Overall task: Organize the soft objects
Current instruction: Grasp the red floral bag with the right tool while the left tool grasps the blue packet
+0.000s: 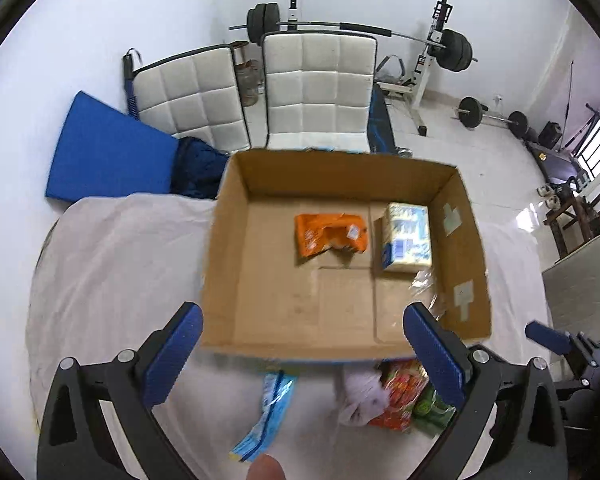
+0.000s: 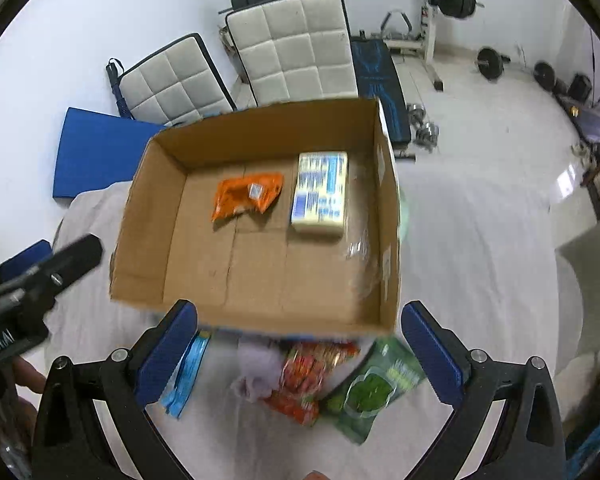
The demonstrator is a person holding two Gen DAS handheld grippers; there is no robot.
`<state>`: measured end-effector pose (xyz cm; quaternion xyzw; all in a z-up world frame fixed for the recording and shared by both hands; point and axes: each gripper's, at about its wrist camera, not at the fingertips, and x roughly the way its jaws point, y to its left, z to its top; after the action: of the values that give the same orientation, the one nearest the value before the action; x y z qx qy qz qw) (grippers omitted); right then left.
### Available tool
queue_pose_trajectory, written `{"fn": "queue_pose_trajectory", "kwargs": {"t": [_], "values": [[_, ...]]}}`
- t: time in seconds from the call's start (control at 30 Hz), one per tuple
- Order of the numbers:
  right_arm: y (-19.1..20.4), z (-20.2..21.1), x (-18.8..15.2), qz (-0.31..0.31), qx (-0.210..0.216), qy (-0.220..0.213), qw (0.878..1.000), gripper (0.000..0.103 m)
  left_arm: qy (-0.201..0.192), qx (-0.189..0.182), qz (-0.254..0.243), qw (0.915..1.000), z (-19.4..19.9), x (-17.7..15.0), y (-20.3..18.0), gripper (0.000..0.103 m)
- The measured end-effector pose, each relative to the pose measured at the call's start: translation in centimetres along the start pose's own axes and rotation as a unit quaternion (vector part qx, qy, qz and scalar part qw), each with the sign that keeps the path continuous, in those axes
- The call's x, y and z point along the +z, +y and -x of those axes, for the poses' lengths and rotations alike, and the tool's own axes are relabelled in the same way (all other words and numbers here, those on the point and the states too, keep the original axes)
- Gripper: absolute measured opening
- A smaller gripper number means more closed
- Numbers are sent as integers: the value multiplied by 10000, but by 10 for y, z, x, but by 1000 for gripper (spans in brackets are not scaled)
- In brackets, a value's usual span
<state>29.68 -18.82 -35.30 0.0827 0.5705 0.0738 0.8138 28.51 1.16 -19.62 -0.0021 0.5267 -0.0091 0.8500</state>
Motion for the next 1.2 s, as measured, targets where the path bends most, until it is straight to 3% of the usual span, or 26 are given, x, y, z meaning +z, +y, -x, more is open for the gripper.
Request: {"fn": "queue_pose_trajectory", "kwargs": {"t": [0.17,0.3,0.4,0.47,0.57,0.7,0.87,0.97,1.07,1.1,1.17,1.2], "values": [[-6,-40,-39,-229,51,970,9950,103,505,184,14,9986,-25,-41,24,103],[-24,-78,-63,-712,-93,1334,9885,103,1080,466,61,9930,-69,-76,43,103],[-38,-108,-73,-1056,-252,1493,9828,87,1462,532,80,9878,-103,-101,51,103],[-42,-127,-76,-1180,-432,1581,9794,70,1677,500,107,9845,-122,-113,55,103],[-41,-148,-78,-1383,-380,1616,9764,68,1852,489,151,9814,-141,-124,61,103],[-19,-161,-79,-1202,-489,1592,9787,67,2004,427,134,9787,-157,-133,62,102],[0,-183,-85,-1050,-897,1746,9749,65,2184,236,19,9756,-171,-145,57,102],[8,-186,-90,-898,-1092,1734,9747,56,2334,45,-59,9723,-177,-151,51,92],[10,-184,-100,-755,-1010,1859,9744,52,2551,-105,-230,9666,-185,-162,40,70],[13,-182,-103,-719,-999,1911,9738,52,2635,-127,-283,9642,-187,-166,36,58],[9,-177,-113,-610,-915,2087,9718,51,2568,-61,-421,9655,-185,-169,29,51],[7,-175,-120,-560,-857,2195,9702,51,2574,-74,-443,9653,-184,-171,26,43]]}}
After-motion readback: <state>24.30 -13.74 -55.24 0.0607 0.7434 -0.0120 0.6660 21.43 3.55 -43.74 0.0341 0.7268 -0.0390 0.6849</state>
